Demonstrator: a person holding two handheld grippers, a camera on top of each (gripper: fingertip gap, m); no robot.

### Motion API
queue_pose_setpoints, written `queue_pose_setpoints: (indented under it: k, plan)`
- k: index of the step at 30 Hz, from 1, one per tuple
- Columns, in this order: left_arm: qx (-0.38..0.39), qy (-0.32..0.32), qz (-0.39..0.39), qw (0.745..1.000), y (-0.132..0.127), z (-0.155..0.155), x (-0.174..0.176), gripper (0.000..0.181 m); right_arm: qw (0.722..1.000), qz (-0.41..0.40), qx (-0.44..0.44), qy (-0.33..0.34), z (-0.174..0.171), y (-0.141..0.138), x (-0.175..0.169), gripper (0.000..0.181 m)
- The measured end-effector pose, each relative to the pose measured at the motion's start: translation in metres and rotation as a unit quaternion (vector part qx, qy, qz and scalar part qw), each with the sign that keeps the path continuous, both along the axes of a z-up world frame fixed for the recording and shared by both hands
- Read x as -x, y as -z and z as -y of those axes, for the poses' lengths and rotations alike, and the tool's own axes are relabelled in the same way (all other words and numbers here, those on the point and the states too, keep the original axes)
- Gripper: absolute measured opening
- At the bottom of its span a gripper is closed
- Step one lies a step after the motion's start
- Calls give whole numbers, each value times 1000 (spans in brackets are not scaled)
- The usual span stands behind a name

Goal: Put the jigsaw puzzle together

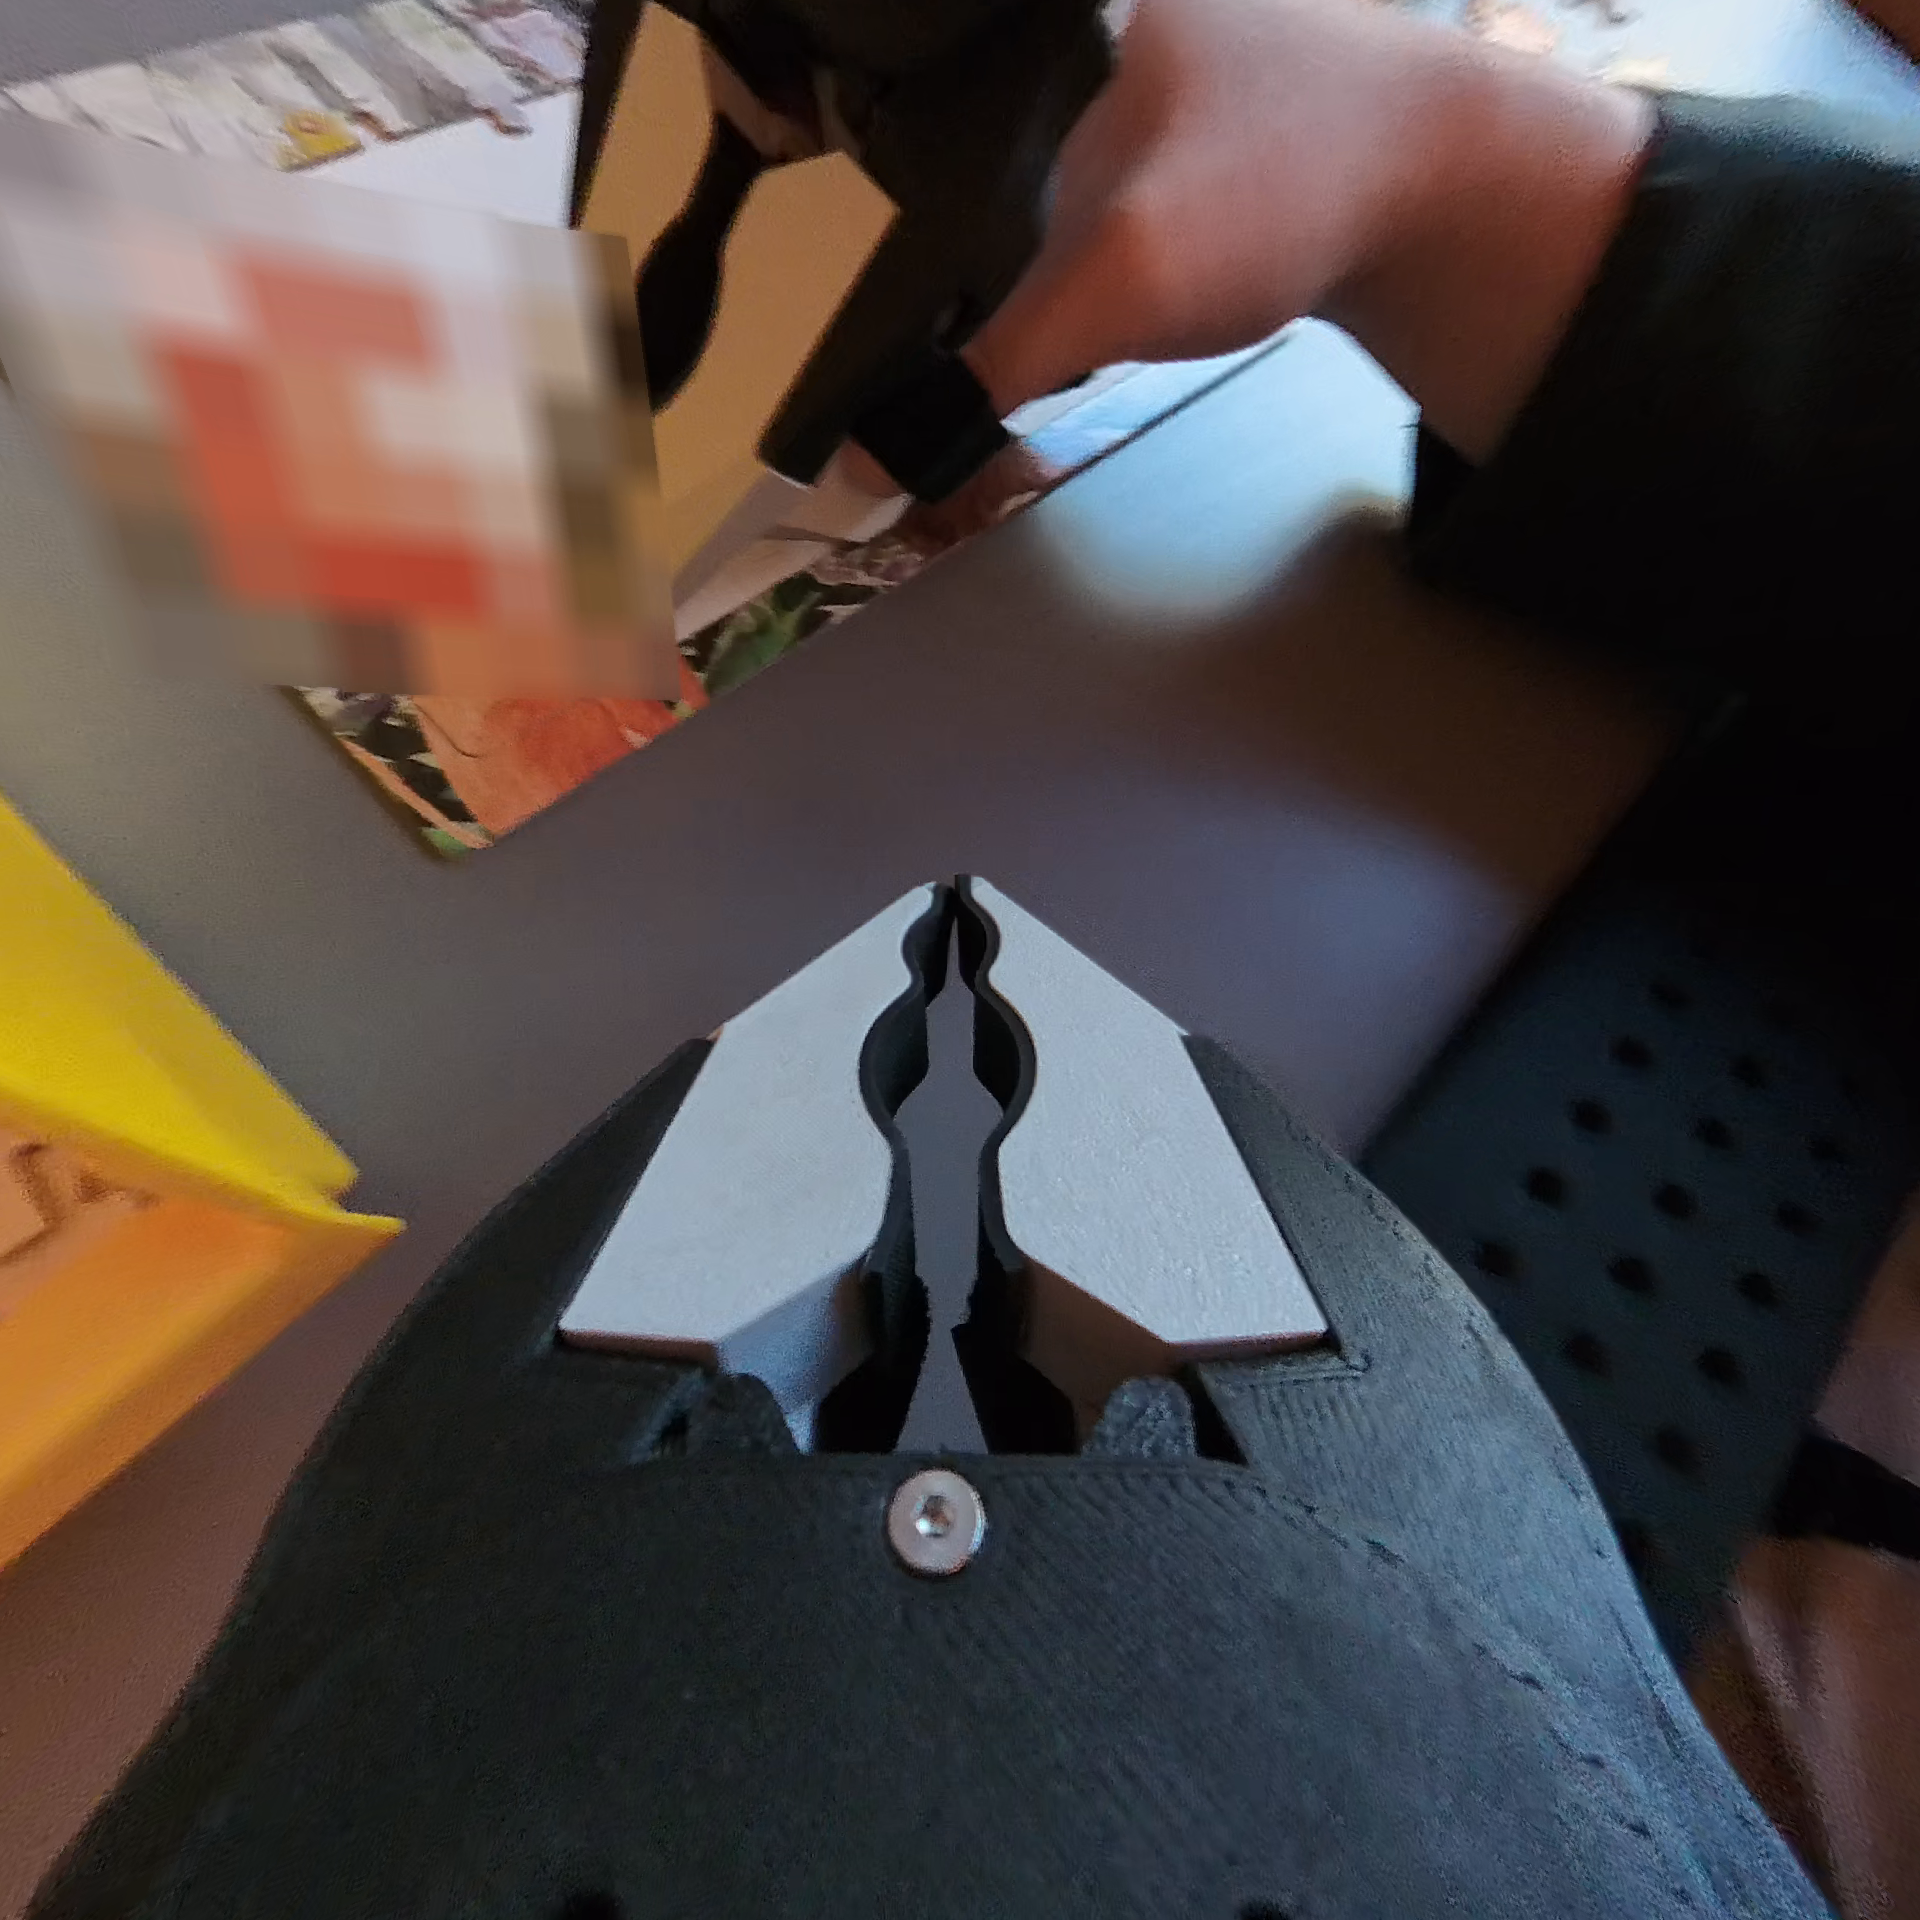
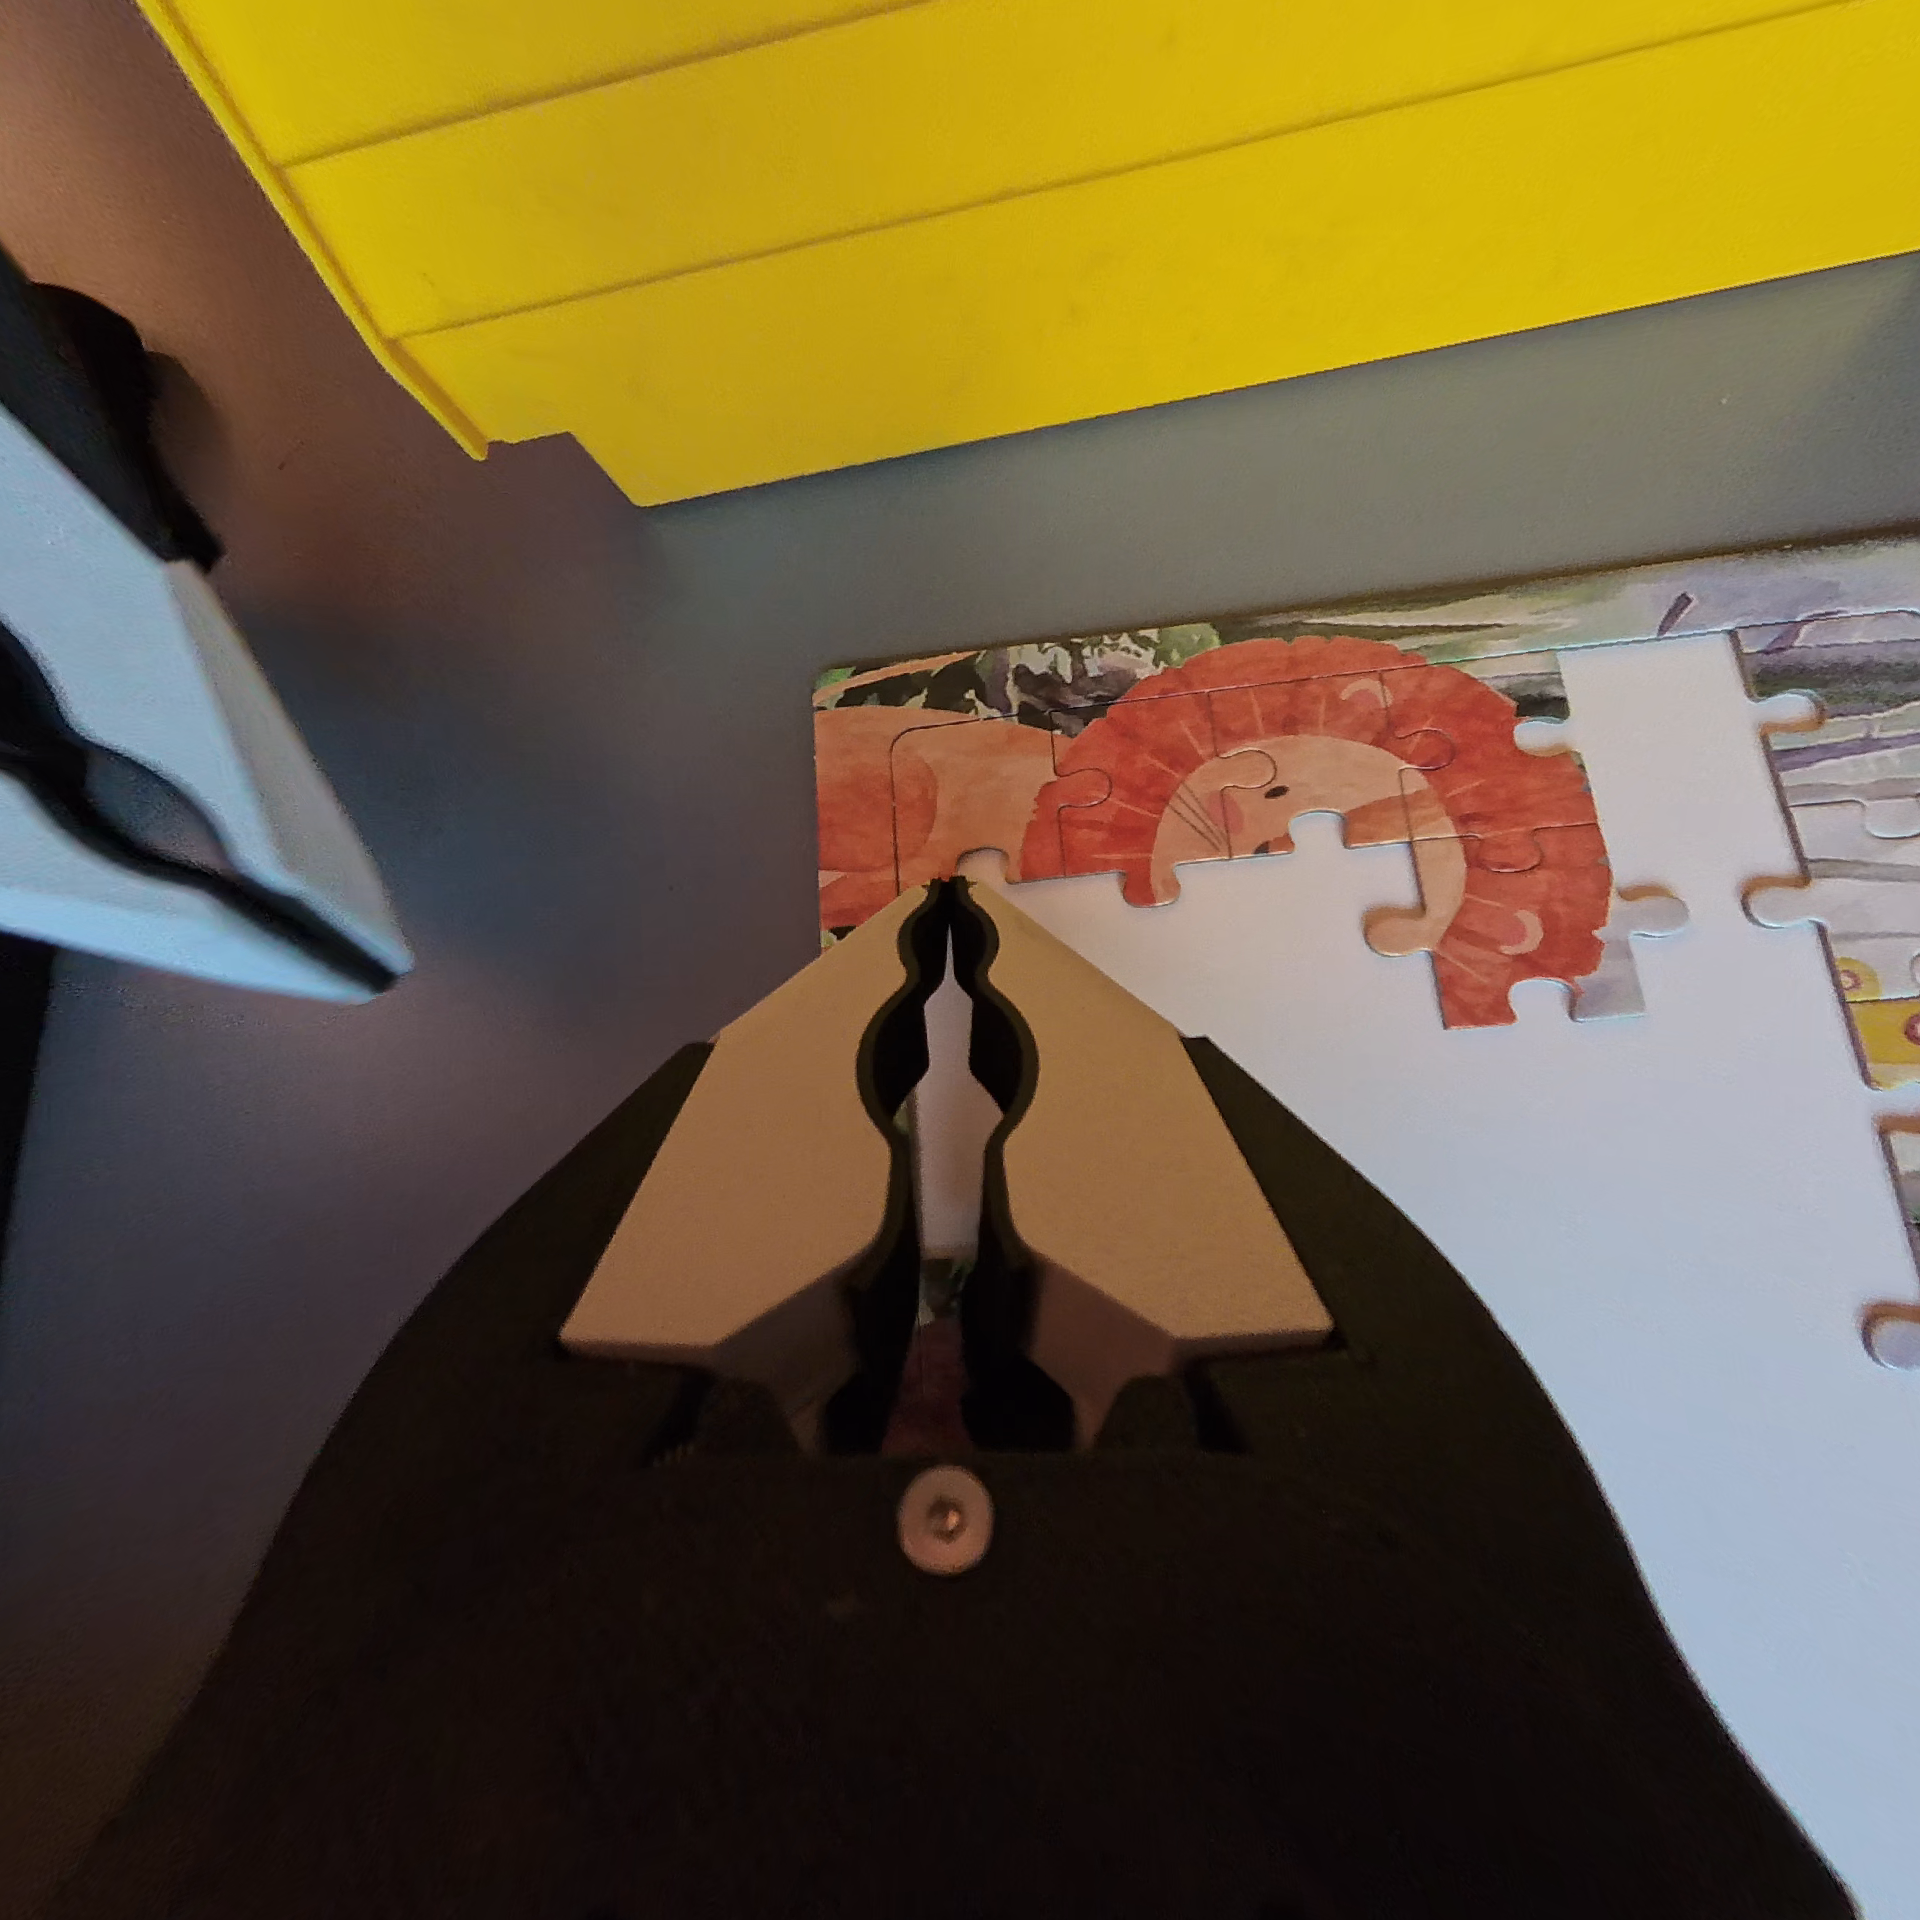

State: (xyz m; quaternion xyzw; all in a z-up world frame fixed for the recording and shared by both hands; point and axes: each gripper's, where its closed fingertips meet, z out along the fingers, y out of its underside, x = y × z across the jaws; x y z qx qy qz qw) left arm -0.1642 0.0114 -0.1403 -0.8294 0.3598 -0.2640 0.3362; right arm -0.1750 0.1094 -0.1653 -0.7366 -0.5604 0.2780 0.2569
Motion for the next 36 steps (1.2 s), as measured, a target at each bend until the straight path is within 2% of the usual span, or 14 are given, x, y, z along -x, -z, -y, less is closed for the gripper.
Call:
queue_pose_setpoints:
  k: [7,12,18,31,36]
  plan:
    - [-81,-97,-155,980,17,-56,22,0,1000,1,-12,-7,0,0,0,0]
    - [-119,-125,-208,963,16,-77,28,0,1000,-2,-8,-7,0,0,0,0]
    - [-88,-134,-199,967,23,-84,27,0,1000,-4,-8,-8,0,0,1,0]
    - [-95,-128,-201,966,23,-86,27,0,1000,-1,-15,-13,0,0,3,1]
    - [-106,-124,-173,971,18,-82,24,0,1000,-13,-22,4,-12,-15,-12,2]
